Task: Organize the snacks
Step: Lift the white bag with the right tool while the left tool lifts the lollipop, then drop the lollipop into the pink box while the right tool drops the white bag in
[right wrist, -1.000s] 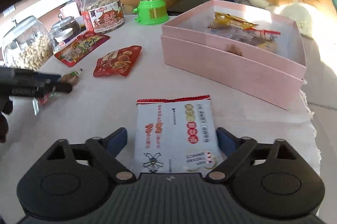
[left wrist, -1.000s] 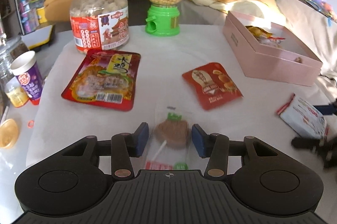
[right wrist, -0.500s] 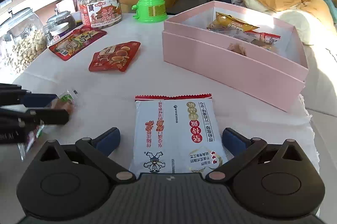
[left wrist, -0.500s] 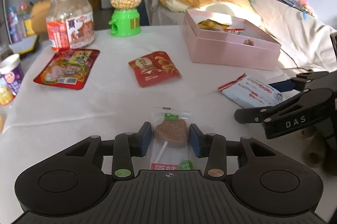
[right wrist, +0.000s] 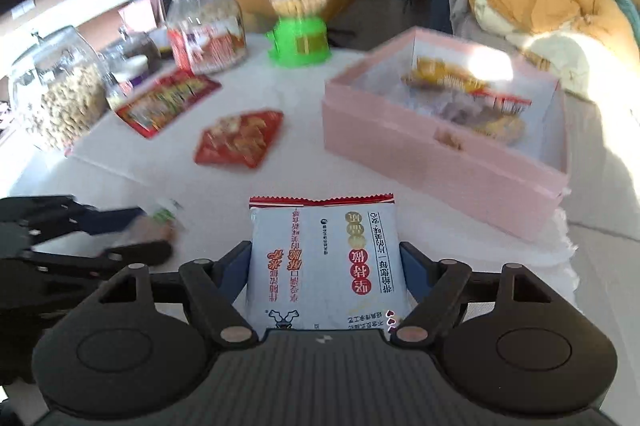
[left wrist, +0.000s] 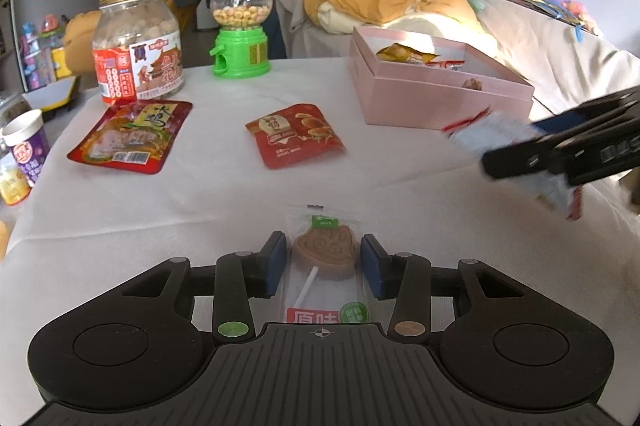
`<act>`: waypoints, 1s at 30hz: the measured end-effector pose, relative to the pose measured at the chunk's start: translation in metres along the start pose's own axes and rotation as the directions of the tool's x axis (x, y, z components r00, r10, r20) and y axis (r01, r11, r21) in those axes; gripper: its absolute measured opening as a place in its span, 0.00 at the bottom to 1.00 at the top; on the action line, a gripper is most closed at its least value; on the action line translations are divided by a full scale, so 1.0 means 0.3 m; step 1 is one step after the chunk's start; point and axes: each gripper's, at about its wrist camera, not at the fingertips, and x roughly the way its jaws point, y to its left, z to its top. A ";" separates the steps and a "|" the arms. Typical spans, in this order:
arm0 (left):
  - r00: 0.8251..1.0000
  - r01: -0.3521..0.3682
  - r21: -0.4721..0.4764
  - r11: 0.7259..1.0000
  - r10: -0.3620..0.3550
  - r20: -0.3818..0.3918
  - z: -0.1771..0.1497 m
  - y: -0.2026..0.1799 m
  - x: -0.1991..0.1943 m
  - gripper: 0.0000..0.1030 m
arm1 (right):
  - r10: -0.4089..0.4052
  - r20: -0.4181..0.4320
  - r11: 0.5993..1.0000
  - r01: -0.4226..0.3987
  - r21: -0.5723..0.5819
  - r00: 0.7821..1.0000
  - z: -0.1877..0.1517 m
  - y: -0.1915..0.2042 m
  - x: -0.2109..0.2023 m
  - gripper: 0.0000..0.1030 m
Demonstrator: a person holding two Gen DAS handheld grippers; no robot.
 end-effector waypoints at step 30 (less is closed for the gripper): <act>0.957 0.275 -0.157 0.948 -0.254 0.143 0.675 -0.272 0.381 0.42 | -0.141 0.144 0.986 0.127 0.105 0.979 -0.173 -0.230 -0.166 0.75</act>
